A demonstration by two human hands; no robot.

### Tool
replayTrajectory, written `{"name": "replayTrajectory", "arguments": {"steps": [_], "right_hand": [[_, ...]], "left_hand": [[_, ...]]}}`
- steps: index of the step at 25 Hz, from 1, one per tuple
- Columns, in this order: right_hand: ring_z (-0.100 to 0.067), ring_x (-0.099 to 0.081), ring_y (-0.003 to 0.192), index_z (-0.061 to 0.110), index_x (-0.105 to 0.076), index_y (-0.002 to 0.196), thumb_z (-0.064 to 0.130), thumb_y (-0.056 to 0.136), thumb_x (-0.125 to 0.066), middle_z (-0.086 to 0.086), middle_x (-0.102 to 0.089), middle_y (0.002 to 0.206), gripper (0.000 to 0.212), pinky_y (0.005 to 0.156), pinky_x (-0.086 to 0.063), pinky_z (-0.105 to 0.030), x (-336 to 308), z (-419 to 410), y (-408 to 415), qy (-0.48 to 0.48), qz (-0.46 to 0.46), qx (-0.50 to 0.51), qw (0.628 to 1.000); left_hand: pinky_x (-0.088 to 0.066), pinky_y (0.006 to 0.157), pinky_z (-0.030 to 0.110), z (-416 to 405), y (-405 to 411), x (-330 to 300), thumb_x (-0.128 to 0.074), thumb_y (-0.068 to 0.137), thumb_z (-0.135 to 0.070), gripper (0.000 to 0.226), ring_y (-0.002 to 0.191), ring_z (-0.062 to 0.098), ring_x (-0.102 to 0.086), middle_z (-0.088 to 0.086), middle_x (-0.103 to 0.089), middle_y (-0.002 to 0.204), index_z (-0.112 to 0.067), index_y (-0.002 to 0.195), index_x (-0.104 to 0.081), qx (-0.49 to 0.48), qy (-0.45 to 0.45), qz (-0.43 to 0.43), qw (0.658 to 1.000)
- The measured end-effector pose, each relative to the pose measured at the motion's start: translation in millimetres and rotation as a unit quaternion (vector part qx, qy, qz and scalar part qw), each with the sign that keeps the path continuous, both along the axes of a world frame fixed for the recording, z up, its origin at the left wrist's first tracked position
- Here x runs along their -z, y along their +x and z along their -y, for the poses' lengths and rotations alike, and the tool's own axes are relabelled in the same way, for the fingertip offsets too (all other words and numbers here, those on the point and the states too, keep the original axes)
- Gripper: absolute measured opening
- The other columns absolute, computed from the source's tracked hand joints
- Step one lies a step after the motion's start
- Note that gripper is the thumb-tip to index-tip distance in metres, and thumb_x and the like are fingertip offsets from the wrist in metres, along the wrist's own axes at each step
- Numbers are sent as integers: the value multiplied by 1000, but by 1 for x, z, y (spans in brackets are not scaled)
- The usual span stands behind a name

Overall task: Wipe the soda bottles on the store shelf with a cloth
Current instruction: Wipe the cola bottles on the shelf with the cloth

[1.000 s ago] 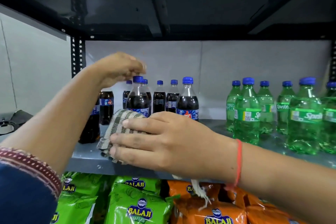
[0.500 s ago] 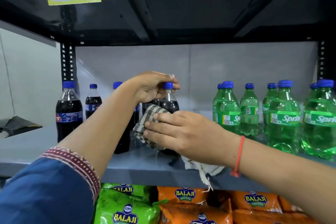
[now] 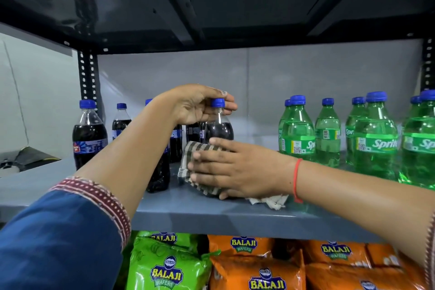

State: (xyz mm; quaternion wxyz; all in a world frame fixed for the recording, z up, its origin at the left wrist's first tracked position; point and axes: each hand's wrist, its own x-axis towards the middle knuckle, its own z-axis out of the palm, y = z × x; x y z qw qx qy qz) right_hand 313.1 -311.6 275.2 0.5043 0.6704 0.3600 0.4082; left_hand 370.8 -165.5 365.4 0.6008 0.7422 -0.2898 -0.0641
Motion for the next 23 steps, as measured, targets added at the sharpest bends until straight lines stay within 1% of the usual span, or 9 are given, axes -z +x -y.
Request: {"name": "replayTrajectory", "arguments": {"steps": [2, 4, 6, 8, 10, 13, 16, 20, 23], "right_hand": [[-20, -29, 136, 17, -32, 139, 46, 91, -19, 1, -39, 146, 58, 113, -20, -44, -5, 2, 2, 26, -2, -9, 1000], [-22, -29, 136, 15, -31, 139, 46, 91, -19, -1, -39, 146, 59, 112, -21, -45, -9, 1, 1, 55, -7, -8, 998], [-20, -29, 136, 15, -32, 139, 47, 91, -20, 0, -40, 145, 58, 111, -23, -44, -6, 2, 3, 14, -6, -3, 1000], [-20, -28, 137, 15, -31, 139, 47, 91, -20, 0, -38, 146, 59, 112, -21, -44, -6, 4, 3, 34, 3, -10, 999], [-22, -28, 137, 14, -31, 139, 48, 92, -27, -1, -38, 146, 59, 111, -21, -45, -7, 2, 2, 71, 2, -18, 997], [-21, -29, 137, 13, -34, 138, 50, 90, -37, -2, -41, 145, 59, 111, -22, -45, -6, 0, 2, 19, -13, -21, 1000], [-23, -26, 138, 13, -32, 139, 43, 88, -43, -3, -38, 147, 59, 112, -19, -46, -8, 2, -3, 58, -51, -22, 997], [-17, -38, 132, 19, -46, 131, 17, 93, -29, 4, -49, 139, 41, 108, -36, -36, 7, 3, -13, -8, -96, -49, 994], [-17, -46, 127, 17, -54, 124, 13, 96, -38, 3, -56, 133, 33, 101, -43, -31, 6, 12, -31, -3, -109, -86, 990]], "left_hand": [[-56, 77, 27, 0, 0, -1, -49, 87, -17, 19, 78, 14, -70, 3, -76, 77, -7, 91, -64, 6, -7, -11, 1000], [-56, 77, 26, 0, 0, 0, -49, 87, -17, 19, 78, 14, -70, 4, -76, 77, -7, 90, -64, 7, -9, -13, 1000], [-54, 80, 27, 0, 0, 0, -49, 87, -18, 19, 81, 15, -70, 3, -76, 78, -7, 91, -65, 4, -1, -2, 1000], [-56, 78, 28, 0, 0, 0, -50, 86, -17, 19, 81, 15, -70, 4, -76, 79, -7, 92, -65, 8, -3, -7, 1000], [-57, 73, 26, -1, -1, 0, -51, 86, -17, 19, 80, 15, -71, 5, -76, 79, -6, 92, -65, 12, -6, -14, 1000], [-57, 72, 25, -3, 0, -1, -51, 86, -17, 20, 82, 16, -71, 5, -76, 81, -6, 93, -65, 17, -1, -7, 1000], [-57, 69, 24, -2, 0, -1, -51, 86, -17, 20, 80, 15, -71, 5, -76, 79, -5, 94, -64, 18, -6, -9, 1000], [-57, 70, 24, -1, -1, -2, -50, 86, -17, 19, 80, 14, -71, 3, -76, 78, -7, 91, -65, 13, -3, -7, 1000], [-57, 70, 24, 1, -7, -5, -51, 85, -15, 18, 79, 14, -70, 3, -76, 75, -5, 94, -64, -5, 6, -6, 1000]]}}
